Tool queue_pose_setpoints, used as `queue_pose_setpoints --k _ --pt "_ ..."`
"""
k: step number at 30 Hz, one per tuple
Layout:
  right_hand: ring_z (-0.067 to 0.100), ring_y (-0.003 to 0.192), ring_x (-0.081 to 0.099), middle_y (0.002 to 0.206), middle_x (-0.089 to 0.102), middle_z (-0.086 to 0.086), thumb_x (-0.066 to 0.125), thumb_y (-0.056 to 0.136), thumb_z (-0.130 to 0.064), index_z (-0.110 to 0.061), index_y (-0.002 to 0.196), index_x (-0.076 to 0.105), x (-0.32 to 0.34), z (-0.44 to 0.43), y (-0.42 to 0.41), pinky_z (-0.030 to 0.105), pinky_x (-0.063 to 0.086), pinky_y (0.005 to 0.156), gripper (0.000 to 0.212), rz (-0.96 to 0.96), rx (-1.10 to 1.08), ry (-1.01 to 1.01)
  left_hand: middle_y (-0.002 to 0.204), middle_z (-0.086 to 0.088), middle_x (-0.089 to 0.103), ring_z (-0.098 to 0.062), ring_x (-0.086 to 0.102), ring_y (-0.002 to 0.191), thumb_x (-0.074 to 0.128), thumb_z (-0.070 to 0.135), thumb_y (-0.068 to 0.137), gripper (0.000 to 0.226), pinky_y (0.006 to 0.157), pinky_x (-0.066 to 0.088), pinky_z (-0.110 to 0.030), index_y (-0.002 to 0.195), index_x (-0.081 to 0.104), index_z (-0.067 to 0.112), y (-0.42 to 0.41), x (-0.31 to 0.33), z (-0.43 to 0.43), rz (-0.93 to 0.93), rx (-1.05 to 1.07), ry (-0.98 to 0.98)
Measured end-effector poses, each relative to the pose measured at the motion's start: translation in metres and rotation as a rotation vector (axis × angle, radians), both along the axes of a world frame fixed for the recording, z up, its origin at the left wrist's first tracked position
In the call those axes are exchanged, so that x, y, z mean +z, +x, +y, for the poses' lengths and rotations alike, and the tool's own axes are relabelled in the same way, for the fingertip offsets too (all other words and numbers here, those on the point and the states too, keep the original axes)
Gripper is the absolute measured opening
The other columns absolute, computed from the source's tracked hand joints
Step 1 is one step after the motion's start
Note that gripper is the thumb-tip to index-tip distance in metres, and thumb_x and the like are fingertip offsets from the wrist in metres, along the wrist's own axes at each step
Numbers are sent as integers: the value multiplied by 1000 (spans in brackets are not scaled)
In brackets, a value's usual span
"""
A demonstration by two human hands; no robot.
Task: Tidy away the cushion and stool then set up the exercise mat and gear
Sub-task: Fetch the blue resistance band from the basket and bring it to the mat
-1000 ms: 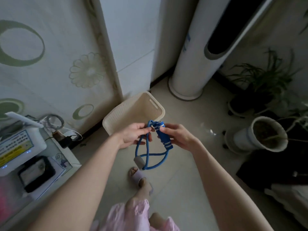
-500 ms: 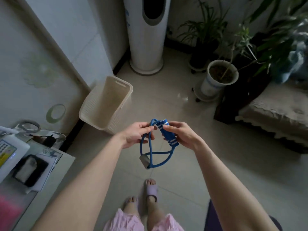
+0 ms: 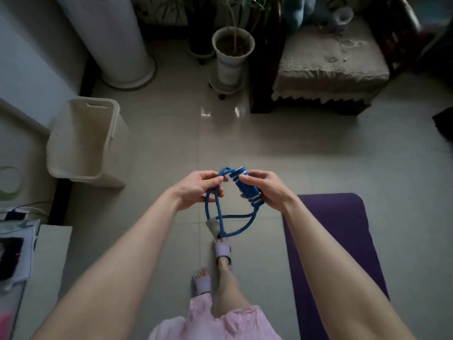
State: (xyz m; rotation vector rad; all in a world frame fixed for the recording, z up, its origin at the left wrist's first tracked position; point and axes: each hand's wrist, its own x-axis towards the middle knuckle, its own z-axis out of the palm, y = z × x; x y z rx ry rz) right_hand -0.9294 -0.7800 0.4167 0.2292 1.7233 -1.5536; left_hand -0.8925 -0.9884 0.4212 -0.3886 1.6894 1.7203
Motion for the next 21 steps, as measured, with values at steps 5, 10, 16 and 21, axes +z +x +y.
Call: queue_pose_setpoints --k 5,10,16,21 --pt "24 92 63 103 67 10 70 84 -26 -10 104 70 -1 74 57 45 53 86 26 3 -101 13 74 1 61 -11 61 74 50 23 97 20 66 48 -26 110 63 13 34 -6 70 -14 -105 5" --pt "24 90 63 101 68 9 72 82 -27 -9 104 71 -12 149 111 45 54 84 29 -8 -199 31 75 0 61 -11 61 74 51 23 96 23 66 51 -26 112 62 12 72 -13 144 -59 -180 8" --pt "21 85 64 98 69 7 71 83 -26 -7 105 70 -39 240 166 44 55 81 28 -27 -209 26 76 -1 61 -12 61 75 51 22 96 26 70 52 -27 116 60 8 127 -35 239 -76 -157 -15" --pt "17 86 63 93 69 2 69 85 -23 -9 103 71 -71 285 196 35 57 74 23 -60 -211 4 78 0 62 -14 61 79 52 24 96 27 76 51 -31 116 60 7 164 -70 287 -101 -122 -27"
